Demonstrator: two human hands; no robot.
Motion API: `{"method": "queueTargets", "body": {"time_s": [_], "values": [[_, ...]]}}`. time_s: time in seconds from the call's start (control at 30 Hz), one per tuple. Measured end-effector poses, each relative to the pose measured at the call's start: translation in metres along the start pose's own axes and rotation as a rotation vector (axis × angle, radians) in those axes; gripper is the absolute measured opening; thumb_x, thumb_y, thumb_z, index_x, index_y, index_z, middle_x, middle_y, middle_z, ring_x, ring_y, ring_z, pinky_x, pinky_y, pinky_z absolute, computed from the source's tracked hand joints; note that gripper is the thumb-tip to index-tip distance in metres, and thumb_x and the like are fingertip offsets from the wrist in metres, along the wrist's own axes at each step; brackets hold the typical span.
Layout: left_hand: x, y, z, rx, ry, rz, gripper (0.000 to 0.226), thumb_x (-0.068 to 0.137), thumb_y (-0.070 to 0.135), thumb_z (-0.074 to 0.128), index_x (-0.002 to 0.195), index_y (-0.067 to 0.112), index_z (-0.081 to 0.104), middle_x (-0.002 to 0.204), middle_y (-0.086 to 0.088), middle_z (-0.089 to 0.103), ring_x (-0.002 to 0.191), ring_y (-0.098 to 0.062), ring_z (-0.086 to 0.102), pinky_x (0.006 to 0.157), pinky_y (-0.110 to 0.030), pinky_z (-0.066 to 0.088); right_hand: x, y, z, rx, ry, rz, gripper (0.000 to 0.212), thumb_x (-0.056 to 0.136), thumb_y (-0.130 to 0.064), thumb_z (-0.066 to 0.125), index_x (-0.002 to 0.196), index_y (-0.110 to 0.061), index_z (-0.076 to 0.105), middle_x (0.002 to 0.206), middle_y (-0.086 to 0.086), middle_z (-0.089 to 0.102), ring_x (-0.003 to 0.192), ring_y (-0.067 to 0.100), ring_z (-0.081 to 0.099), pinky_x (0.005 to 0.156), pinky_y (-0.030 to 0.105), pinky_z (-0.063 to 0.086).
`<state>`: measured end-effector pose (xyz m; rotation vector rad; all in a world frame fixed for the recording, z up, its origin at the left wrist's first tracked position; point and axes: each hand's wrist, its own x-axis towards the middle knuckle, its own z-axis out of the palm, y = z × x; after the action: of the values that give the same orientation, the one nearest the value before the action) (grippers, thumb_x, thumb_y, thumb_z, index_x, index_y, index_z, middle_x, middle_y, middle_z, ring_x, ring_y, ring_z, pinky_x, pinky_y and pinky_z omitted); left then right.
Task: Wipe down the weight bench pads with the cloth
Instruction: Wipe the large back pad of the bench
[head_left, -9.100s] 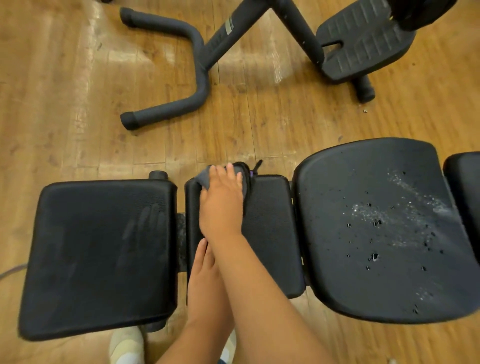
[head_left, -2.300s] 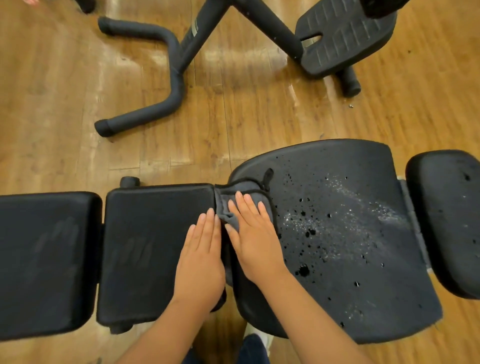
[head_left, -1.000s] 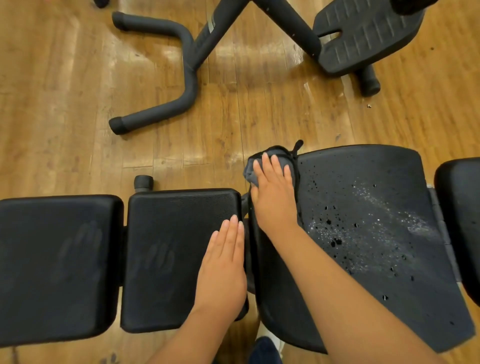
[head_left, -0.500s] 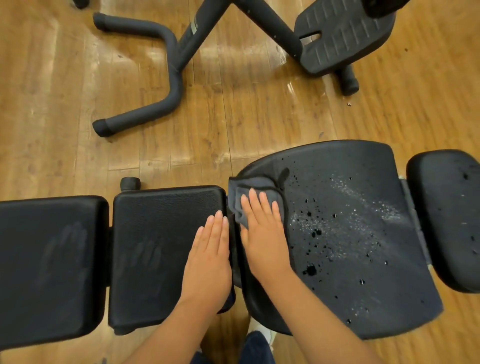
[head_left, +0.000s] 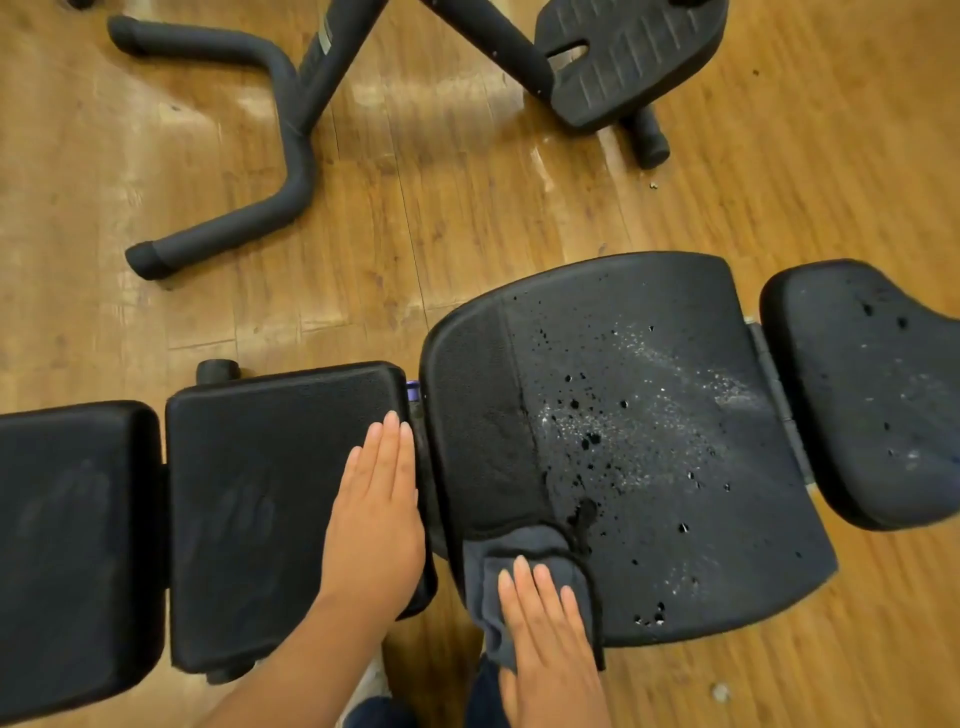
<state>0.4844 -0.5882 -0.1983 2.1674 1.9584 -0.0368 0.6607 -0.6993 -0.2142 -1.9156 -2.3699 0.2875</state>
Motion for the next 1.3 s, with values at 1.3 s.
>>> {"method": "queueTargets", "body": {"time_s": [1.3], "values": [[-0.001, -0.001, -0.006, -0.041, -0.025, -0.005, 0.057, 0.090, 0.020, 0.026, 0.143, 0.000, 0.026, 0.150, -0.018, 0.029, 0.139, -0.029, 0.027, 0.111, -0.045, 0.026, 0.183, -0.003, -0.024, 0.029, -0.080, 0.039, 0.059, 0.089, -0.022, 0.019, 0.146, -0.006, 0.023, 0.154, 0.011, 0.020, 0.143, 0.026, 0.014, 0.117, 0.045, 0.009]]}}
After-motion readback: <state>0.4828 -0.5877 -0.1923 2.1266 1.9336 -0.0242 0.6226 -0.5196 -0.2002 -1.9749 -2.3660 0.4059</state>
